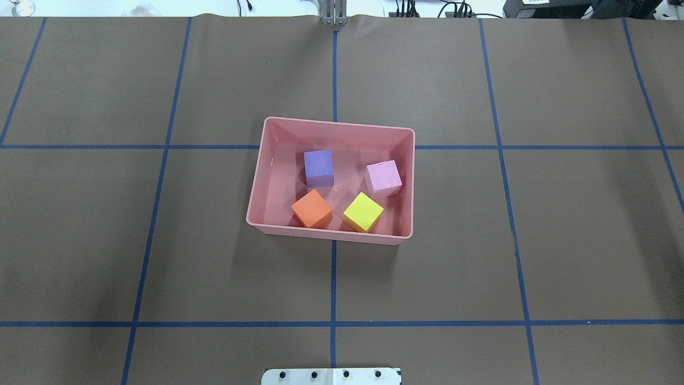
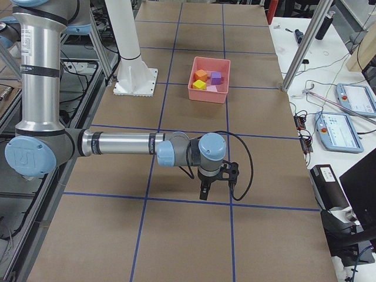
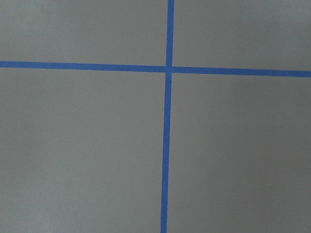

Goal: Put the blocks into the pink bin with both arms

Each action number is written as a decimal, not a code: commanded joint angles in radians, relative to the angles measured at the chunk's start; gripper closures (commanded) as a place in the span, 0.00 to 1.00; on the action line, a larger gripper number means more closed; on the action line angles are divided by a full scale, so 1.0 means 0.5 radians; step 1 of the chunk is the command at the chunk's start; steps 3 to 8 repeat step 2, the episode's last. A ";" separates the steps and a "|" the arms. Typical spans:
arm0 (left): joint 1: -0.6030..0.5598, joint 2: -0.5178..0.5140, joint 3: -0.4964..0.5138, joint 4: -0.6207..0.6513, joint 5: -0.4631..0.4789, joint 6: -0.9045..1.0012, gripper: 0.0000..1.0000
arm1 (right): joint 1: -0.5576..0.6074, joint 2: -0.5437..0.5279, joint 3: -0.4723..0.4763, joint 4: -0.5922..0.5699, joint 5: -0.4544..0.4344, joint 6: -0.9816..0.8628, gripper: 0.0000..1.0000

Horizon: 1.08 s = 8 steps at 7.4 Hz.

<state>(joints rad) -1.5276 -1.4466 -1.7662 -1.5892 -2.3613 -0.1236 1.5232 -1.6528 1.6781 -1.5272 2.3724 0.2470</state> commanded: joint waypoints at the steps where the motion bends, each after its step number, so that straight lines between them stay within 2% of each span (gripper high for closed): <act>1: 0.003 0.009 0.001 -0.003 -0.002 -0.001 0.00 | 0.000 -0.002 0.003 0.002 0.007 0.000 0.00; 8: 0.000 0.012 0.010 -0.009 -0.002 -0.004 0.00 | 0.000 -0.008 0.003 0.011 0.017 0.000 0.00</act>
